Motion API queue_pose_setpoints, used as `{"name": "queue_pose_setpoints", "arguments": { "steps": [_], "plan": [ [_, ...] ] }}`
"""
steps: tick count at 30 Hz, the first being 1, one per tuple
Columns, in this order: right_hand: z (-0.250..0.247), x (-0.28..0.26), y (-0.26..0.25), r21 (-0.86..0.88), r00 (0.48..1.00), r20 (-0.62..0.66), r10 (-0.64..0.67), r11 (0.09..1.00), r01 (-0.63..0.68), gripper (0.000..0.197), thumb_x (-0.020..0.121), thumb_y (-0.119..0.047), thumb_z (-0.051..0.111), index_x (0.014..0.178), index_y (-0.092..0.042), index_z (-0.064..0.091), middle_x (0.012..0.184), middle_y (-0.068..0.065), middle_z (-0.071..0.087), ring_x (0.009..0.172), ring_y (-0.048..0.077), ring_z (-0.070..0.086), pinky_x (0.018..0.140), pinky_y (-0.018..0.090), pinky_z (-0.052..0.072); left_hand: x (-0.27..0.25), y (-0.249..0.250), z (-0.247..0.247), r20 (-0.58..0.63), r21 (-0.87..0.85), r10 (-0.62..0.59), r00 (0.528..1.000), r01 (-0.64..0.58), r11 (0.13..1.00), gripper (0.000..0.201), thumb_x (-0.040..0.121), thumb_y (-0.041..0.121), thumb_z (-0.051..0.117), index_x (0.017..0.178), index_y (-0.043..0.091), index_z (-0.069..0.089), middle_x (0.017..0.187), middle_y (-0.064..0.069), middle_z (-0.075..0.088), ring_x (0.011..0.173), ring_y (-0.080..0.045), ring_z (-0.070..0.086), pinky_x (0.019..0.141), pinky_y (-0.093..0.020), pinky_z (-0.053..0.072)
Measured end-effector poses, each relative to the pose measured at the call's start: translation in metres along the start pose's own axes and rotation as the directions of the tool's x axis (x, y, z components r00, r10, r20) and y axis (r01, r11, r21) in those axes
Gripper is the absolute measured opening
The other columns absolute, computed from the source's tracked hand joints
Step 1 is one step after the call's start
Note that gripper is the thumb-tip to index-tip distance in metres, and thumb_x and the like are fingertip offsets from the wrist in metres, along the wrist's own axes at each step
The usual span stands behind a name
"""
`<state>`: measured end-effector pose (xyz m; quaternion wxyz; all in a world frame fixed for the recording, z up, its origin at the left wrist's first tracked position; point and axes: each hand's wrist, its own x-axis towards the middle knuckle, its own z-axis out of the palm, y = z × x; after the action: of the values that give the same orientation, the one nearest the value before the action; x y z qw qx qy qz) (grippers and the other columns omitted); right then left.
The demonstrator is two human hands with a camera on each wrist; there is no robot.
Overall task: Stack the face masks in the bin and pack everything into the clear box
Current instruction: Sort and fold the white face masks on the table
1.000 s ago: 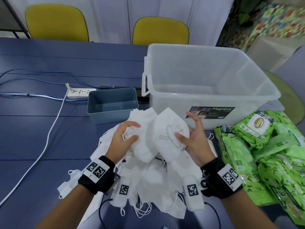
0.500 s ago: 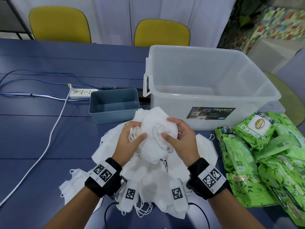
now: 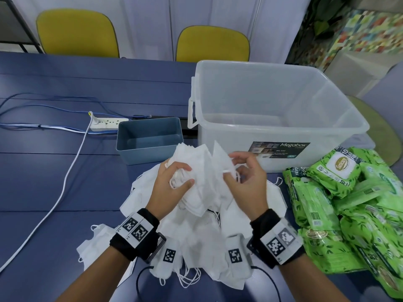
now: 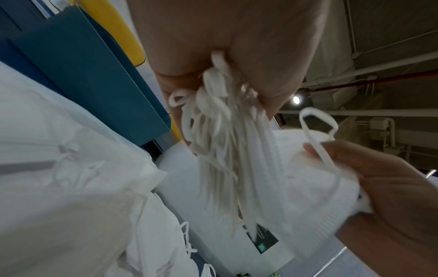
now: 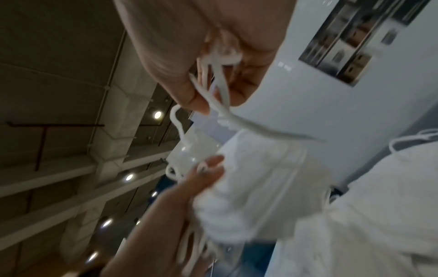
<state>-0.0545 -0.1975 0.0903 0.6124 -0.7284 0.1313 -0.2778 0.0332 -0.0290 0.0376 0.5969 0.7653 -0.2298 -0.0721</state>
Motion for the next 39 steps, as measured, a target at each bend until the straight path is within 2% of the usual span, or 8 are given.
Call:
{"name": "queue_pose_setpoints", "arguments": {
  "steps": [6,9,12,19,24,28,31,39],
  "plan": [
    [0.035,-0.018,0.009,-0.049,0.987,0.137,0.084,0.996,-0.078,0.035,0.075,-0.008,0.078,0.104,-0.021,0.063,0.098,-0.007,0.067,0.078,0.005,0.061,0.07,0.02,0.052,0.0,0.019,0.009,0.051,-0.243,-0.064,0.997,0.075,0.967,0.016,0.068,0.046,0.057,0.081,0.047,0.066,0.105,0.0,0.058,0.101,-0.015,0.056,0.09,-0.025,0.044],
    [0.038,-0.019,0.006,-0.001,0.977,0.168,0.13,0.991,-0.132,0.033,0.077,-0.015,0.077,0.106,-0.019,0.064,0.102,-0.009,0.067,0.082,0.004,0.06,0.074,0.019,0.052,-0.001,0.017,0.005,0.056,-0.372,-0.152,0.987,0.162,0.914,0.029,0.077,0.054,0.048,0.087,0.033,0.067,0.111,-0.024,0.053,0.109,-0.038,0.052,0.101,-0.056,0.039],
    [0.037,-0.024,0.004,-0.025,0.958,0.235,0.163,0.986,-0.162,0.033,0.078,-0.026,0.069,0.11,-0.023,0.064,0.106,-0.009,0.065,0.094,0.003,0.06,0.087,0.022,0.052,-0.001,0.011,0.003,0.047,-0.33,-0.17,0.984,0.176,0.928,0.051,0.079,0.062,0.055,0.091,0.012,0.06,0.102,-0.027,0.051,0.106,-0.042,0.049,0.1,-0.063,0.034],
    [0.034,-0.037,0.006,0.046,0.886,0.438,0.154,0.98,-0.194,0.048,0.091,0.005,0.054,0.126,-0.028,0.054,0.129,-0.013,0.057,0.118,-0.002,0.055,0.099,0.02,0.046,0.001,0.004,0.001,-0.053,-0.232,-0.242,0.969,0.224,0.947,0.03,0.065,0.039,0.073,0.09,0.025,0.062,0.104,-0.021,0.059,0.099,-0.034,0.06,0.09,-0.05,0.049],
    [0.012,-0.015,0.041,-0.071,0.956,0.168,0.242,0.97,-0.233,0.043,0.083,0.009,0.056,0.098,-0.03,0.064,0.097,-0.009,0.069,0.082,0.015,0.065,0.075,0.038,0.058,-0.001,-0.008,-0.013,-0.117,-0.203,-0.273,0.955,0.246,0.948,0.028,0.058,0.036,0.065,0.085,0.043,0.06,0.105,-0.01,0.062,0.101,-0.025,0.058,0.092,-0.045,0.046],
    [-0.018,0.016,0.098,-0.469,0.908,0.074,0.412,0.818,-0.333,0.027,0.081,-0.005,0.069,0.102,-0.021,0.06,0.107,0.001,0.062,0.089,0.018,0.057,0.079,0.024,0.042,-0.002,-0.012,-0.022,-0.157,-0.246,-0.279,0.947,0.236,0.94,0.032,0.063,0.017,0.062,0.09,0.032,0.055,0.094,0.004,0.061,0.087,-0.01,0.057,0.083,-0.033,0.047],
    [-0.027,0.032,0.132,-0.679,0.87,0.096,0.484,0.671,-0.298,0.047,0.078,-0.021,0.076,0.12,-0.014,0.056,0.122,0.01,0.053,0.112,0.022,0.05,0.091,0.025,0.036,-0.002,-0.011,-0.024,-0.181,-0.242,-0.256,0.95,0.209,0.948,0.045,0.064,0.013,0.058,0.101,0.037,0.051,0.102,0.019,0.056,0.089,0.01,0.054,0.08,-0.021,0.044],
    [-0.004,0.053,0.146,-0.872,0.806,0.152,0.572,0.461,-0.163,0.096,0.054,-0.063,0.08,0.133,-0.025,0.042,0.138,0.002,0.043,0.131,0.025,0.036,0.106,0.042,0.037,-0.001,-0.014,-0.024,-0.171,-0.241,-0.221,0.96,0.177,0.954,0.066,0.064,0.007,0.058,0.123,0.032,0.044,0.122,0.019,0.049,0.114,-0.004,0.05,0.092,-0.021,0.042]
  ]
}}
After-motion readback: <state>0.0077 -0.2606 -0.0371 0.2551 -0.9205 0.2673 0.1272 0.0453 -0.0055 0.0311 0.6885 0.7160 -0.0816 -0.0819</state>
